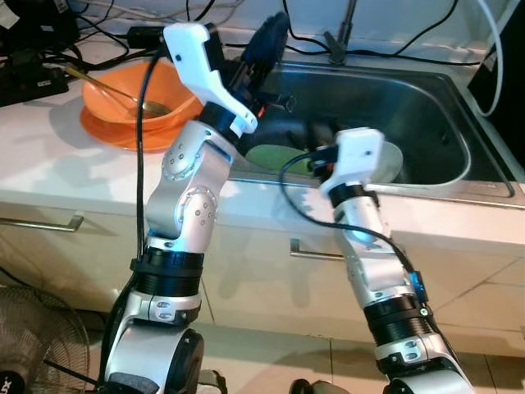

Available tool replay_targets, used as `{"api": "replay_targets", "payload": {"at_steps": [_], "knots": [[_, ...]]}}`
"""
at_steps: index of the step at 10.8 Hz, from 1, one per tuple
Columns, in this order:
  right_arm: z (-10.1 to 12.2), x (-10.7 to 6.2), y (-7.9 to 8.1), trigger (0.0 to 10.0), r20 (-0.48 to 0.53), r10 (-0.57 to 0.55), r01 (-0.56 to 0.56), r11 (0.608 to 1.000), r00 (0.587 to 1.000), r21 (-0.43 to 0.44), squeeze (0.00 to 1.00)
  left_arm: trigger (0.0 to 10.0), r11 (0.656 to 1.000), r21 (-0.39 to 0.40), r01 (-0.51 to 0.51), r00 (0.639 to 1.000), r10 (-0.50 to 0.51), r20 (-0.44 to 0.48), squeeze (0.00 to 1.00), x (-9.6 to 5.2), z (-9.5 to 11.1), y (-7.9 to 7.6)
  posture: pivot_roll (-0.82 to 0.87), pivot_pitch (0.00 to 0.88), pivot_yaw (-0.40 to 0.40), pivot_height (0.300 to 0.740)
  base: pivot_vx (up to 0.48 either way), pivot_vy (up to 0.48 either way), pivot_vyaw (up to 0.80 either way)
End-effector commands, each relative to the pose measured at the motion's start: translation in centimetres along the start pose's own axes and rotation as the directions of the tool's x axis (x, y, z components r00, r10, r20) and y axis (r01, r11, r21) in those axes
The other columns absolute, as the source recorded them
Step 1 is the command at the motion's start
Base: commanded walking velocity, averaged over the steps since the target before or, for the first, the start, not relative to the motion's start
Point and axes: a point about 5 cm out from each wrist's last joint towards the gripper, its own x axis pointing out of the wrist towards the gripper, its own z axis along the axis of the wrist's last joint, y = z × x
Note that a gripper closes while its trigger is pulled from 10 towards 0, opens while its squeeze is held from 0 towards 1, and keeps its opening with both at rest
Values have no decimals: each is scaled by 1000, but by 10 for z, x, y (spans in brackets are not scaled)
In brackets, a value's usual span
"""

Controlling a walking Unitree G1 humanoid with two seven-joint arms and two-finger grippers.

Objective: Kitchen organization

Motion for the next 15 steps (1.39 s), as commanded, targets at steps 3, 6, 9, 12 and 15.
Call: {"api": "replay_targets", "payload": {"at_steps": [3, 6, 9, 12, 15], "knots": [[6, 3, 5, 10000, 27, 31, -31, 999, 999, -25, 1000, 10000, 996, -46, 70, 996, -73, -46, 0, -4, -5, -7, 71, 66, -34, 740, 0, 0, 0], [7, 4, 7, 10000, 32, 30, -30, 999, 999, -22, 1000, 10000, 986, -87, 140, 983, -149, -107, 0, -10, -13, -17, 72, 52, -26, 740, 0, 0, 0], [6, 4, 7, 10000, 30, 10, -9, 999, 999, -33, 0, 10000, 975, -116, 189, 966, -206, -157, 0, -13, -21, -22, 73, 41, -19, 740, 0, 0, 0], [8, 4, 6, 10000, 40, -10, 11, 999, 999, -30, 0, 10000, 967, -148, 207, 953, -234, -195, 0, -17, -26, -24, 74, 36, -14, 740, 0, 0, 0], [8, 5, 6, 10000, 44, -18, 19, 1000, 999, -23, 0, 10000, 962, -180, 205, 947, -241, -211, 0, -19, -27, -23, 76, 38, -12, 740, 0, 0, 0]]}}
